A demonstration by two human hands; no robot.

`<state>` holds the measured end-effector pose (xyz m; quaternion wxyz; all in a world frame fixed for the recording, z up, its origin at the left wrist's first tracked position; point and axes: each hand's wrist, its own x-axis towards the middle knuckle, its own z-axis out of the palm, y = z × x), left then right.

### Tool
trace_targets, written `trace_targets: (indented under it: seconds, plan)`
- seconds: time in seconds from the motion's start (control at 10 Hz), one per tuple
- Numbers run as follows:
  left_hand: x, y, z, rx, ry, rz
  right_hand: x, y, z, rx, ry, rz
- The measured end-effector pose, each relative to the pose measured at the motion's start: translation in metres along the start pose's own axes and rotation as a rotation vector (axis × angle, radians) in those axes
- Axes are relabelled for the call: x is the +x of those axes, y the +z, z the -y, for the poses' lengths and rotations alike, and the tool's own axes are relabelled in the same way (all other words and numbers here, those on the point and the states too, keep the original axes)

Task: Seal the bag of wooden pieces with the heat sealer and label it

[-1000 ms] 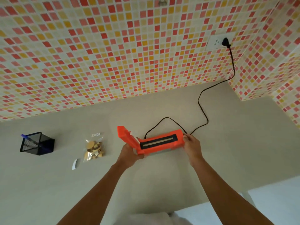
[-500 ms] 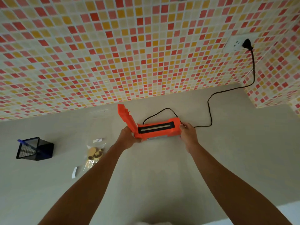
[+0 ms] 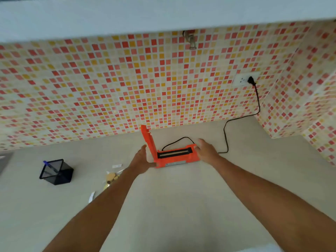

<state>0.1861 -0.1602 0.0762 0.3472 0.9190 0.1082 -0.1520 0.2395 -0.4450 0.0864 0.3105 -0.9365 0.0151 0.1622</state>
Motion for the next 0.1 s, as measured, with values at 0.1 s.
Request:
trace_targets:
  seconds: [0.1]
  plan:
    - [-0.0241,-0.0327,-0.0145,0.038,0.062,-0.077,-0.0171,-0.0299,0.0324,-0.043,-0.115,-0.055]
